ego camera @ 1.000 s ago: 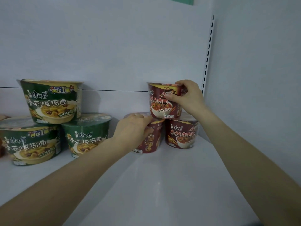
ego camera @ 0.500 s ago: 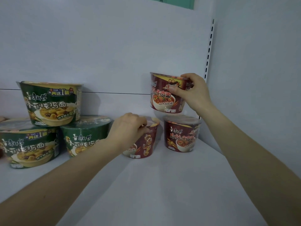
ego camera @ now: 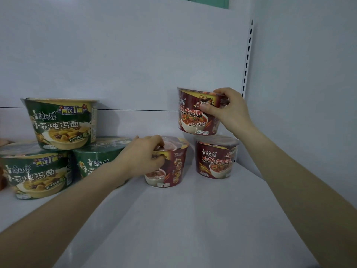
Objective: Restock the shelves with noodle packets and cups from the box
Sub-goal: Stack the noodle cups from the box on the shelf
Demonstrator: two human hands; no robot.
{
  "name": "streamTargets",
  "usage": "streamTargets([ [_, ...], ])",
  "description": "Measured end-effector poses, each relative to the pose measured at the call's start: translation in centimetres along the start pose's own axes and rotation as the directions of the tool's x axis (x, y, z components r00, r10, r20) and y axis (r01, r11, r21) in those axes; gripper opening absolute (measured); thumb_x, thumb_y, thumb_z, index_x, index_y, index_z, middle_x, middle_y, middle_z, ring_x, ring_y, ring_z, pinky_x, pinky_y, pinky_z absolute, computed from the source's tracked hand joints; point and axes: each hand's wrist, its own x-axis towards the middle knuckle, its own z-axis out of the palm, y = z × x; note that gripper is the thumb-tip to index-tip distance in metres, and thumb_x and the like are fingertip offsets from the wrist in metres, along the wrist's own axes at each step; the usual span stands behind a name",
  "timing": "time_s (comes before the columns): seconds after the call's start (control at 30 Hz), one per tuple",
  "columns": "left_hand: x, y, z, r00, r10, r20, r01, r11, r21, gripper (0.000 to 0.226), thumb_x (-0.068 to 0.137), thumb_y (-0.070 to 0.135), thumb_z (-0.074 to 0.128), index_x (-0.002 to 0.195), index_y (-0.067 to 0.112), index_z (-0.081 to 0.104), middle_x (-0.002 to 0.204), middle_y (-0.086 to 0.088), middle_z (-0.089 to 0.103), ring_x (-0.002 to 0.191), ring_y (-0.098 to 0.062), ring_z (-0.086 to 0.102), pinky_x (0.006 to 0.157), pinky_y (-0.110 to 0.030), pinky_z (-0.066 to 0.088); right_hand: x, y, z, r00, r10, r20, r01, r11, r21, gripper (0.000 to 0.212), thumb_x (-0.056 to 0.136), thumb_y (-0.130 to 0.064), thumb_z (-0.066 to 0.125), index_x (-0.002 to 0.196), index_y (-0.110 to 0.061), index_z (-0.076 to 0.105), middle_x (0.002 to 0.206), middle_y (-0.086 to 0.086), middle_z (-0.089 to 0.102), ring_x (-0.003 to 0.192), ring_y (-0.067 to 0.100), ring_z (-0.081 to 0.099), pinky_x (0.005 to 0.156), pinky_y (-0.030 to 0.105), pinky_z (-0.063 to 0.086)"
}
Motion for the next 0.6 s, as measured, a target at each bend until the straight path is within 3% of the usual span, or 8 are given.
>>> streamTargets([
  [0.1,0.4,1.4,0.8,0.992,0.091,-0.090,-0.081,0.991,0.107,0.039,0.084,0.048,0.057,0.106,0.016,0.057,0.102,-0.002,0.063,0.095,-0.021,0.054,0.091,-0.033,0.033,-0.2,0.2,0.1,1.000,0.002,-0.004,-0.002,1.000,0.000,0.054,0.068,-0.034,0.080,0.112,-0.012,0.058,0.117,0.009,0.056,0.109,0.021,0.052,0.093,0.032,0.044],
  [0.2,0.3,2.2,0.4,0.990,0.129,-0.055,-0.132,0.990,-0.041,0.058,0.074,0.061,0.050,0.110,0.015,0.057,0.102,0.000,0.062,0.092,-0.017,0.054,0.082,-0.027,0.033,-0.4,0.5,0.2,1.000,0.004,0.003,-0.004,1.000,0.001,0.054,0.068,-0.034,0.080,0.112,-0.012,0.058,0.117,0.009,0.056,0.109,0.021,0.052,0.094,0.033,0.044],
  [0.3,-0.1,0.6,-0.5,0.995,0.099,0.024,-0.095,0.989,-0.113,0.065,0.063,0.052,0.040,0.117,0.017,0.051,0.108,-0.002,0.062,0.094,-0.019,0.053,0.087,-0.029,0.037,-0.5,0.7,0.1,1.000,0.006,0.000,-0.006,1.000,0.001,0.054,0.068,-0.035,0.079,0.112,-0.012,0.057,0.117,0.010,0.056,0.110,0.021,0.052,0.095,0.035,0.044],
  [0.4,-0.4,-0.8,-0.6,0.993,0.101,0.054,-0.095,0.990,-0.105,0.058,0.064,0.045,0.042,0.113,0.016,0.055,0.102,-0.003,0.064,0.095,-0.024,0.058,0.081,-0.034,0.048,-0.6,0.9,0.2,1.000,0.009,0.002,-0.009,1.000,0.002,0.054,0.069,-0.033,0.079,0.113,-0.011,0.057,0.119,0.010,0.055,0.111,0.022,0.052,0.096,0.034,0.044],
  [0.6,0.0,-0.3,-0.1,0.988,0.154,-0.010,-0.154,0.987,-0.049,0.064,0.067,0.061,0.041,0.111,0.019,0.063,0.099,-0.003,0.061,0.089,-0.019,0.056,0.073,-0.026,0.044,-0.5,0.8,0.5,1.000,0.010,0.002,-0.010,1.000,0.011,0.054,0.069,-0.034,0.079,0.113,-0.012,0.057,0.118,0.009,0.055,0.110,0.021,0.052,0.094,0.032,0.043],
])
